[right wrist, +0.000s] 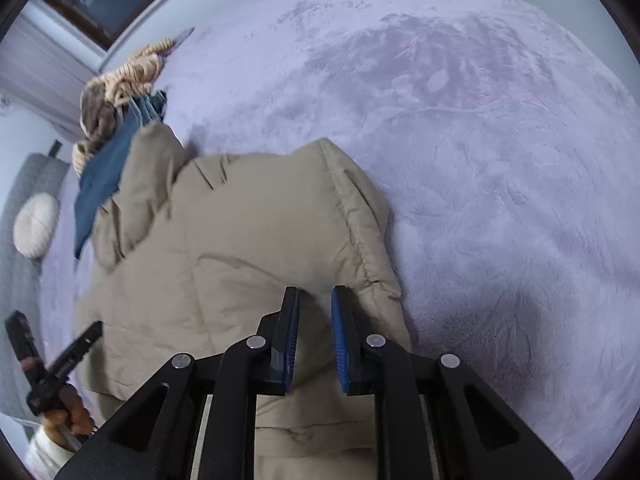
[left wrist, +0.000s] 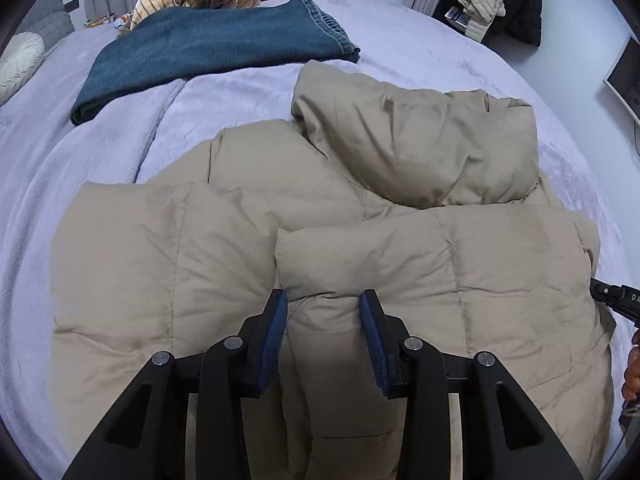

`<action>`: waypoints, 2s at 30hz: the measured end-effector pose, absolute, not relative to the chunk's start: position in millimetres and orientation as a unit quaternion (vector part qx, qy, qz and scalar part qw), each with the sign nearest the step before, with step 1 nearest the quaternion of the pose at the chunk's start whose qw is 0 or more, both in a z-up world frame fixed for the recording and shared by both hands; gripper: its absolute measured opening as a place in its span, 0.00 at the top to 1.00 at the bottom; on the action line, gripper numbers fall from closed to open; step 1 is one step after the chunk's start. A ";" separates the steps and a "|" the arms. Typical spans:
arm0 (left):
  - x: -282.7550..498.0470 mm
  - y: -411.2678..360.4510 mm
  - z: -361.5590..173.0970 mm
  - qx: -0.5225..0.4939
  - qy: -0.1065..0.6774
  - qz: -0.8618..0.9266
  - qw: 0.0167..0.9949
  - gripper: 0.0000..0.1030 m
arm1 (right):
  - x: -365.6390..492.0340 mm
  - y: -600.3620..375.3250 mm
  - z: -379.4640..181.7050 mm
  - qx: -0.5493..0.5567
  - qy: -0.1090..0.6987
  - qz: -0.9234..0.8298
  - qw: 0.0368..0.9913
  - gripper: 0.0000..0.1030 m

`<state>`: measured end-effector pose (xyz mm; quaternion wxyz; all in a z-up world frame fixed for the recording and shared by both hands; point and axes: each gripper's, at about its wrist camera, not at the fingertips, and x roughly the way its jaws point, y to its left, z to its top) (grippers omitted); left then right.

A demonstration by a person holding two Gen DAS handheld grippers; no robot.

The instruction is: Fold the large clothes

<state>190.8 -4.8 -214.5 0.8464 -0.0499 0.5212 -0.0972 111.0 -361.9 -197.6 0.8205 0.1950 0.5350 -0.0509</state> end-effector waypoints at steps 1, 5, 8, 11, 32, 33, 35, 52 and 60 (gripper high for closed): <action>191.9 -5.4 -217.3 -0.051 0.522 -0.098 0.846 0.60 | 110.9 -362.4 -202.2 0.187 0.535 -0.055 0.822 0.87; 193.9 -10.2 -220.0 -0.040 0.520 -0.096 0.848 0.60 | 110.3 -372.8 -212.7 0.208 0.531 -0.065 0.819 0.87; 190.1 -8.7 -209.4 -0.034 0.525 -0.076 0.847 0.56 | 104.7 -369.2 -203.4 0.195 0.532 -0.075 0.820 0.87; 179.9 -0.1 -195.2 -0.035 0.525 -0.062 0.848 0.56 | 93.5 -363.2 -189.0 0.169 0.535 -0.079 0.824 0.83; 122.7 11.0 -174.7 -0.006 0.561 -0.002 0.828 0.38 | 22.1 -357.0 -166.4 0.154 0.592 -0.109 0.783 0.65; 116.9 12.0 -169.5 -0.007 0.565 -0.001 0.825 0.38 | 17.9 -356.6 -163.0 0.160 0.595 -0.107 0.780 0.63; 106.5 13.1 -160.6 -0.010 0.570 -0.002 0.821 0.38 | 9.3 -355.0 -156.6 0.172 0.601 -0.100 0.774 0.59; 27.7 -6.0 -108.3 -0.038 0.581 -0.001 0.813 0.02 | -46.6 -339.7 -115.1 0.203 0.621 -0.052 0.755 0.30; -1.2 -24.6 -103.0 -0.035 0.594 0.005 0.804 0.02 | -59.2 -328.1 -110.7 0.196 0.628 -0.011 0.753 0.19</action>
